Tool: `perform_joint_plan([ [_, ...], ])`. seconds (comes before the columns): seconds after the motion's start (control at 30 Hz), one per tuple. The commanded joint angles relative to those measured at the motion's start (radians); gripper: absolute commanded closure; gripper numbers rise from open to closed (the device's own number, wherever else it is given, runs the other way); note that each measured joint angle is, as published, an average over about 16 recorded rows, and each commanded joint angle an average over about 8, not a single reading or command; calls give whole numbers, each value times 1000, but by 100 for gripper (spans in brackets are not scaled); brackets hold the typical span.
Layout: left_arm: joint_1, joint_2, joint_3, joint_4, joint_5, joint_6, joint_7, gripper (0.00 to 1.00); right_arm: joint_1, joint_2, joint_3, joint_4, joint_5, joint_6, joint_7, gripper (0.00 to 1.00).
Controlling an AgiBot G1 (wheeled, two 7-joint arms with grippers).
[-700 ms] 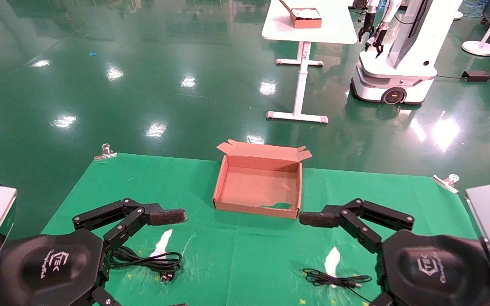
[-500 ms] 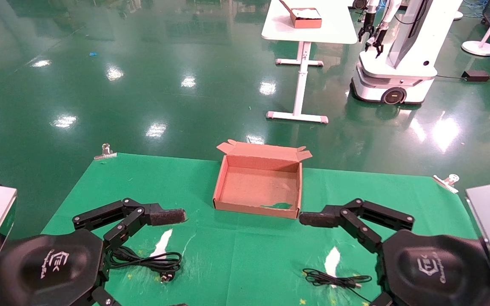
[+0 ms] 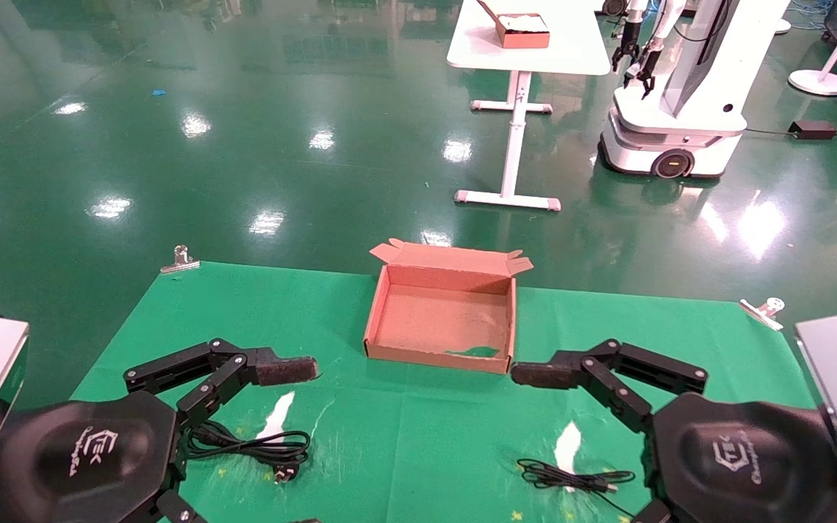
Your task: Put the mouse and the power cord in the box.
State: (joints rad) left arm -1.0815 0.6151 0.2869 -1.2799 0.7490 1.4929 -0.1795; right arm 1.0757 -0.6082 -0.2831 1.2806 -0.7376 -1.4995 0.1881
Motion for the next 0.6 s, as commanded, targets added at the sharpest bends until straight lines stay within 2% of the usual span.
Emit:
perform_joint_plan([
  [0.03,3,-1,-2,-1,-7,-1,-2,0,-2,-1,2,2,4,2,1,0],
  [0.17,-22,4,17,6,54,6,24,0,11,10,-14,-18,-32,-19,-6,0],
  [0.3,-85,26,62,50,181,25,79,0,48,27,-57,-80,-118,-62,-49,0],
  [0.43,-171,75,128,147,346,41,166,0,96,39,-125,-183,-232,-82,-141,0],
  [0.6,-301,167,228,330,586,33,319,0,175,14,-217,-342,-420,-59,-286,0],
])
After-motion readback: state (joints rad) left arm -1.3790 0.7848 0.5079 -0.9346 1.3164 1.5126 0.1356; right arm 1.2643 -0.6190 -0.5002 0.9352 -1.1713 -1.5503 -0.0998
